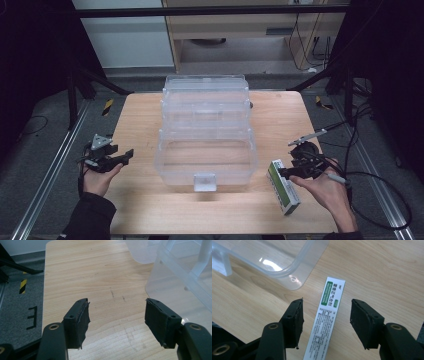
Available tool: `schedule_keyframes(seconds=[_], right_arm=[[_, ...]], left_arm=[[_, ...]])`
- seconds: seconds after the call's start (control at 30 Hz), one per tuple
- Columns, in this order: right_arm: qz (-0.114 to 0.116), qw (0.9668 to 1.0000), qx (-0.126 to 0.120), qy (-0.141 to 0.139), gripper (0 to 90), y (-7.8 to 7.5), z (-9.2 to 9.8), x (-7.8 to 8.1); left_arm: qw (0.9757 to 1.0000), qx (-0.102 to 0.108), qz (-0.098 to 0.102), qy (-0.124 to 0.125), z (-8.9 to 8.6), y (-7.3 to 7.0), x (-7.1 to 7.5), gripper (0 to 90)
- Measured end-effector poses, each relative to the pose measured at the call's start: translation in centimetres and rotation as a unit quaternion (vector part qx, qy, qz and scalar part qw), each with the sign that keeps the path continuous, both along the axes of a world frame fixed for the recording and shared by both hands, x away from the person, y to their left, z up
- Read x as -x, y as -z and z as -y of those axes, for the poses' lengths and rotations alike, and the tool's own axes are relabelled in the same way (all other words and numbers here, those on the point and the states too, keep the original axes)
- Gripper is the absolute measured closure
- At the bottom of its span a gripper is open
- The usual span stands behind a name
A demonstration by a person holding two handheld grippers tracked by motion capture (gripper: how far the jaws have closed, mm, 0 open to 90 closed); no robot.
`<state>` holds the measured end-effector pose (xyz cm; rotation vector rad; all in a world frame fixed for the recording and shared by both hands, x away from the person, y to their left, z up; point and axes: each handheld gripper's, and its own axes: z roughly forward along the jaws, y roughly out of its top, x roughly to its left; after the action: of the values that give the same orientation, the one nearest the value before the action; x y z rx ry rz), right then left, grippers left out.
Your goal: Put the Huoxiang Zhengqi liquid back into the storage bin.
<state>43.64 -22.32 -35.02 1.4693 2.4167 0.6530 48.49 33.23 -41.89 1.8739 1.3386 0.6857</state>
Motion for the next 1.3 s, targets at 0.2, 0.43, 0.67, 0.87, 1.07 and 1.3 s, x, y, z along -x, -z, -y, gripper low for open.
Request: schedule_keyframes(seconds=[0.2, 0.43, 0.67, 0.87, 1.07, 1.3], right_arm=[[-0.024, 0.9997, 0.01, 0.003, 44.8, 0.7, 0.0, 0.1], [-0.045, 0.9988, 0.018, -0.002, 45.7, 1.5, -0.2, 0.1], [-0.058, 0.998, 0.023, -0.001, 46.8, 2.3, -0.2, -0.2], [-0.073, 0.9969, 0.028, -0.005, 48.0, 3.1, -0.4, -0.3], [-0.088, 0.9953, 0.039, -0.004, 49.4, 3.9, -0.3, -0.5], [-0.101, 0.9937, 0.048, -0.005, 53.3, 4.9, -0.6, -0.9]], left_arm=[[1.0, 0.002, -0.001, 0.0, 0.0, 0.1, -0.1, 35.2], [1.0, -0.002, -0.005, 0.002, 0.0, 0.1, -0.1, 35.0], [0.9999, -0.005, -0.01, 0.004, 0.2, 0.3, -0.1, 34.8], [0.9999, -0.003, -0.011, 0.004, 0.2, 0.3, -0.2, 34.8], [0.9999, -0.006, -0.014, 0.007, 0.3, 0.4, -0.2, 34.7], [0.9998, -0.007, -0.018, 0.007, 0.3, 0.6, -0.2, 34.7]])
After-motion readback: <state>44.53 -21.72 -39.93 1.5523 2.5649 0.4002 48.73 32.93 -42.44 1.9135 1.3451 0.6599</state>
